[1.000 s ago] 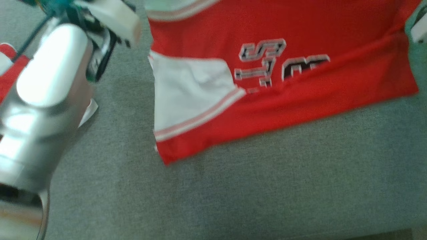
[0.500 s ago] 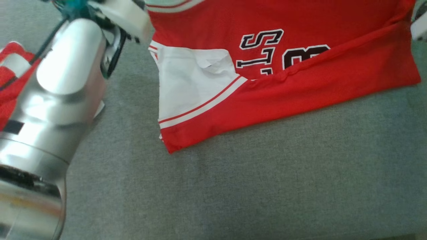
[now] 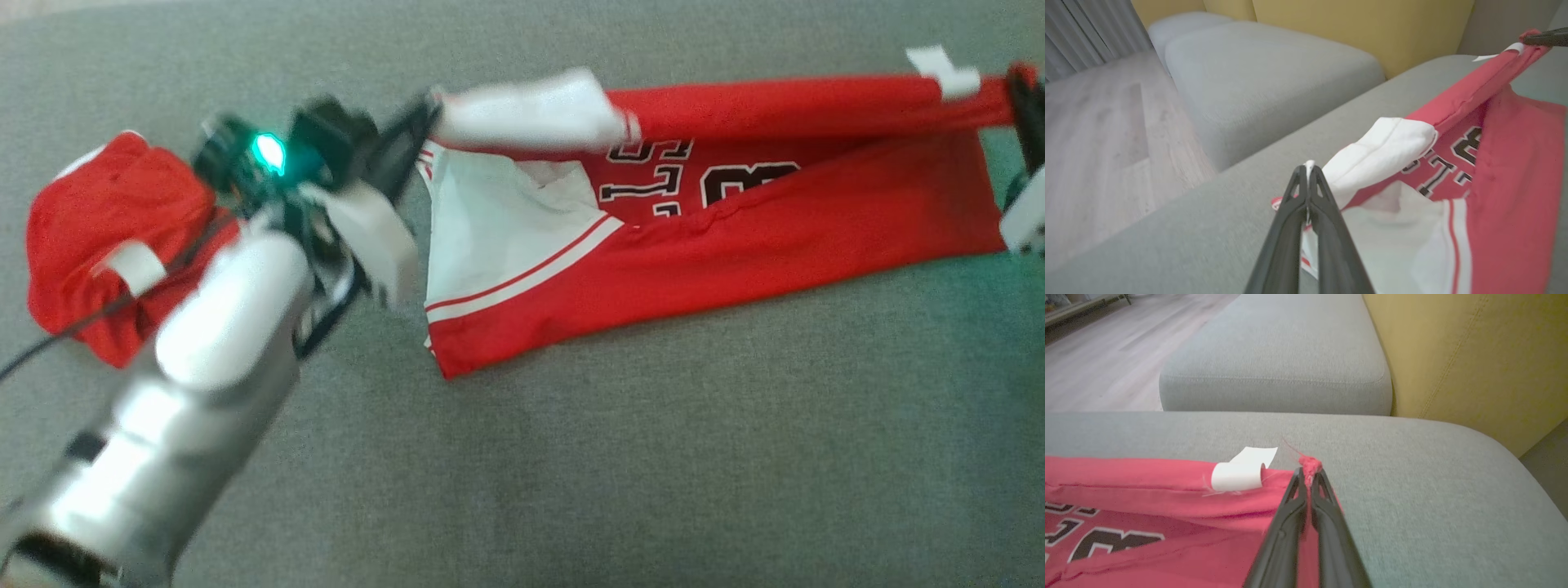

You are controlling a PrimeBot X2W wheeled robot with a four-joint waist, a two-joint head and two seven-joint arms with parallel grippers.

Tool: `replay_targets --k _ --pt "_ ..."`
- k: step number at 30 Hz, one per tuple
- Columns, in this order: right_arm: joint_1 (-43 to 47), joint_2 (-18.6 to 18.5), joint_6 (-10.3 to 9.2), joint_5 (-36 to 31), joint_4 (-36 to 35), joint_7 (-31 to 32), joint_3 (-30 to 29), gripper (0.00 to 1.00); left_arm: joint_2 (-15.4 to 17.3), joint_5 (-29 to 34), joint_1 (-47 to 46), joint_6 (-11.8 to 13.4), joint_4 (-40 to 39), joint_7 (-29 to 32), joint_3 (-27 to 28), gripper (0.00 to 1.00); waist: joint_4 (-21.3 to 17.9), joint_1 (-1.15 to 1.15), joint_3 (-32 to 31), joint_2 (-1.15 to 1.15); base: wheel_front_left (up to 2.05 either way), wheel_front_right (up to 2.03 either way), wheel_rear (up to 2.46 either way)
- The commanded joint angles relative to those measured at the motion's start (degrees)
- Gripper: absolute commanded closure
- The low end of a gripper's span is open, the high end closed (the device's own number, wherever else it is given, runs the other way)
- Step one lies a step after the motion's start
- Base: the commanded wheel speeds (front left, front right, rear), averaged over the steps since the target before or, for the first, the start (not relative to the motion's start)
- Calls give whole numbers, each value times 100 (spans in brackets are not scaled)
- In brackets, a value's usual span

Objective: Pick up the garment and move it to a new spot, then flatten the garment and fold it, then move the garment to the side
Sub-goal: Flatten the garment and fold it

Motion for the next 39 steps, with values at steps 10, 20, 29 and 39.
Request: replay_targets --k 10,20,29,39 --pt "527 -889 -4 243 -453 586 982 100 906 -654 849 -85 -1862 1559 -245 100 62 1 -215 0 0 0 0" --pt "481 -1042 -4 354 -374 843 1565 100 1391 -1414 1149 -130 -2868 2960 -513 100 3 1 -297 0 0 0 0" --pt "329 -951 -4 431 -75 805 1782 0 1364 -1288 1152 47 -2988 2826 -495 0 -83 1 -259 0 0 0 0" --pt "-383 -498 -4 905 337 -556 813 0 773 -751 898 1084 -2387 811 407 0 -217 1 -574 0 0 0 0"
